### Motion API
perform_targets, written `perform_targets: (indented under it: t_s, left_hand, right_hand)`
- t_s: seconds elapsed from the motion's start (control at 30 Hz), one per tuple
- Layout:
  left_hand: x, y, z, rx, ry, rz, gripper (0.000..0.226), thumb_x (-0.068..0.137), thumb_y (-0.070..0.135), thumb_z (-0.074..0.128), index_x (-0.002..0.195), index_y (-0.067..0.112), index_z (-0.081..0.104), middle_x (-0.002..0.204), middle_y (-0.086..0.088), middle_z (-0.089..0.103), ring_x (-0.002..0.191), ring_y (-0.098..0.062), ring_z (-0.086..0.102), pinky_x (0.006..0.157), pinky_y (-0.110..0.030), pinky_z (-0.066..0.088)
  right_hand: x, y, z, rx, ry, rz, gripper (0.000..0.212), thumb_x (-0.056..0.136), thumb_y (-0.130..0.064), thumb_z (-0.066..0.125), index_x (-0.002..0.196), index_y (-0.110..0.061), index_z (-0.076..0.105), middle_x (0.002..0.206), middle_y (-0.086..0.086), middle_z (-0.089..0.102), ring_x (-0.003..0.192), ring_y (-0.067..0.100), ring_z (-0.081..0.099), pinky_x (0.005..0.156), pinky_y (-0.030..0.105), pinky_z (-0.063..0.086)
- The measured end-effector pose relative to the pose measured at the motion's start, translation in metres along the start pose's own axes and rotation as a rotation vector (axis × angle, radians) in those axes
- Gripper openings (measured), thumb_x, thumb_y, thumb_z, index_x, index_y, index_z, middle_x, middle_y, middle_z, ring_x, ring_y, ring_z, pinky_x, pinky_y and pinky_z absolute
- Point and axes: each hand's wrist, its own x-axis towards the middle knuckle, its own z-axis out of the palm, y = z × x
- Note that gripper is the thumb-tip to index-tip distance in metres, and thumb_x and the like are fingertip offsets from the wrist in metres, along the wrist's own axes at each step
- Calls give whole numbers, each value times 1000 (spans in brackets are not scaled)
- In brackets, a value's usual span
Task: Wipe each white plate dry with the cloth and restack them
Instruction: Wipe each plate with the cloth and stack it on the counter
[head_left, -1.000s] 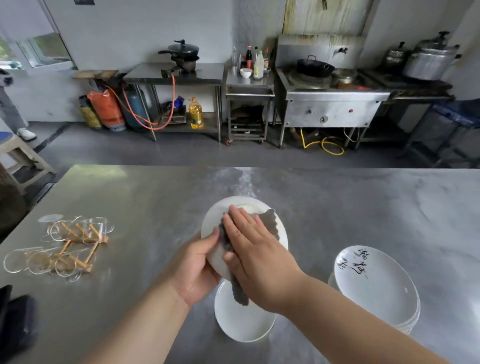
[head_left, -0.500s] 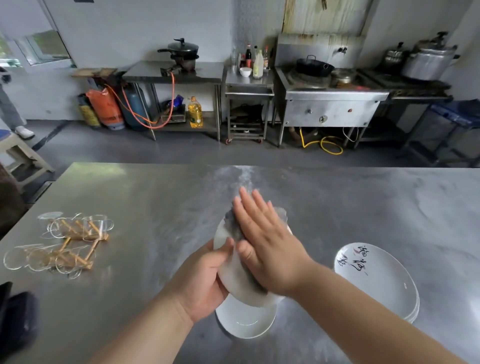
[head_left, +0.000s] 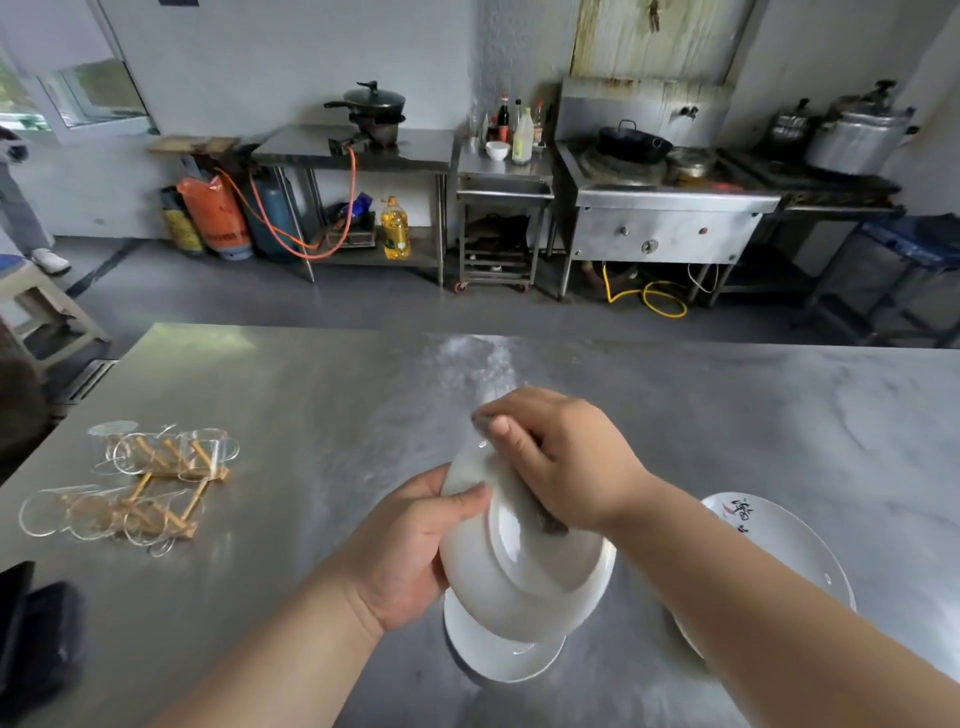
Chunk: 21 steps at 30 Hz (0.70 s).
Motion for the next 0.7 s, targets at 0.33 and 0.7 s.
perform_targets:
  t_s: [0.33,0.7]
  left_hand:
    - [-9,-3,-12,-106,49,59,41,97,18,61,135,7,70,140,-25,65,129,-38,65,97,-41,58]
    - [0,-1,-12,-277,46,131,42,94,15,68,135,8,70,142,-24,64,130,-38,64,95,-45,59]
  right_hand:
    - [-11,6,21,-40,50,174,59,105,-60,27,153,-33,50,154,-20,46,140,4,44,108,22,37]
    - [-24,0,49,420,441,672,46,101,-45,56,147,-40,54,138,-26,59,124,-9,52,106,18,40]
